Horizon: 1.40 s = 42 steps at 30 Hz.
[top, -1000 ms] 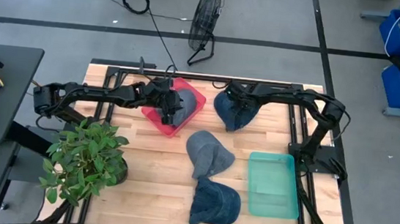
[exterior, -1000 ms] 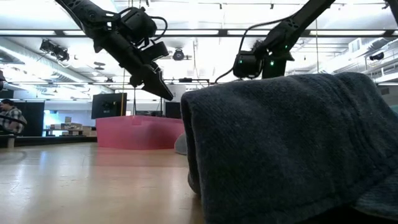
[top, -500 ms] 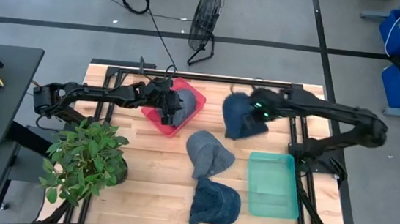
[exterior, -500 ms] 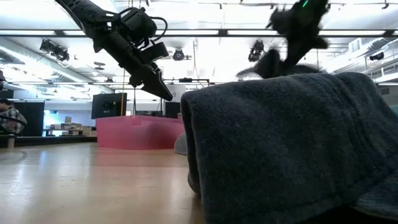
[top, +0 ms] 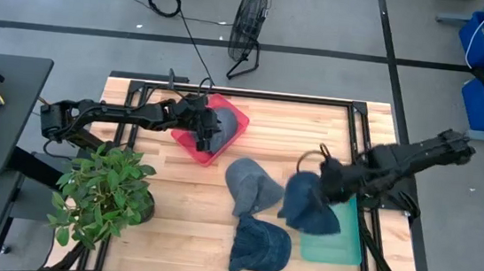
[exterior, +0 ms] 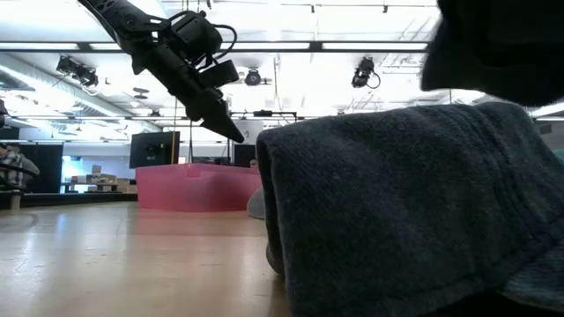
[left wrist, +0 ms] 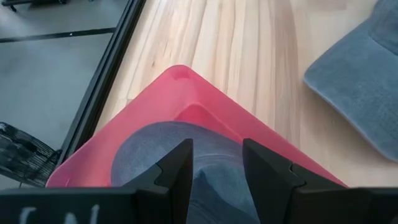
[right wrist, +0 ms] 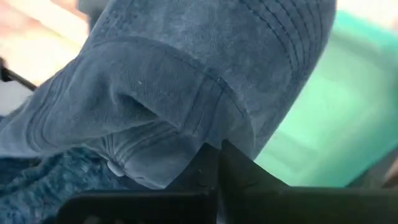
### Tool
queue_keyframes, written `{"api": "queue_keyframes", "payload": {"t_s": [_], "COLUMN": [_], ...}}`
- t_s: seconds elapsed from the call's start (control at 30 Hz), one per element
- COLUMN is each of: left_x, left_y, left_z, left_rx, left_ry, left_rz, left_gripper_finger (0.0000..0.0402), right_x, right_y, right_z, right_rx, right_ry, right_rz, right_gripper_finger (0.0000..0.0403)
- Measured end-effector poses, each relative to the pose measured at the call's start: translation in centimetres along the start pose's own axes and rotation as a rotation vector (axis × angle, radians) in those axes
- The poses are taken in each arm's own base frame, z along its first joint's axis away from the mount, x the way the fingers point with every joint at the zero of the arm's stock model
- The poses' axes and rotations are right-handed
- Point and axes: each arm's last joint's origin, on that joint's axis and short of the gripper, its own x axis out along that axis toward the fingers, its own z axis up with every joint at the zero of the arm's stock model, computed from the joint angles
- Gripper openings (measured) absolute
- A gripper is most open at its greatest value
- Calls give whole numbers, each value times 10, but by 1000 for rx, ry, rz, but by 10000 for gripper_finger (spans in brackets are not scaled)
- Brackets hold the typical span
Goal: Pick & Place hat
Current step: Put the top blue cap into the blue bin
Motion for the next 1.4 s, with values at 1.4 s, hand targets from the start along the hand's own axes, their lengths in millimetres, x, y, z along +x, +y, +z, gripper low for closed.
{"api": "queue_keyframes", "payload": {"t_s": [1.4], "left_x": [0], "left_y": [-1], "left_z": [-3], "left_rx": [35], "left_ry": [27], "left_rz": [-10], "left_gripper_finger": [142], "right_x": [87], "right_y": [-31], "right_z": [-26], "right_rx": [158], "right_ry": [27], "right_rz": [-541], "right_gripper_finger": [0]}}
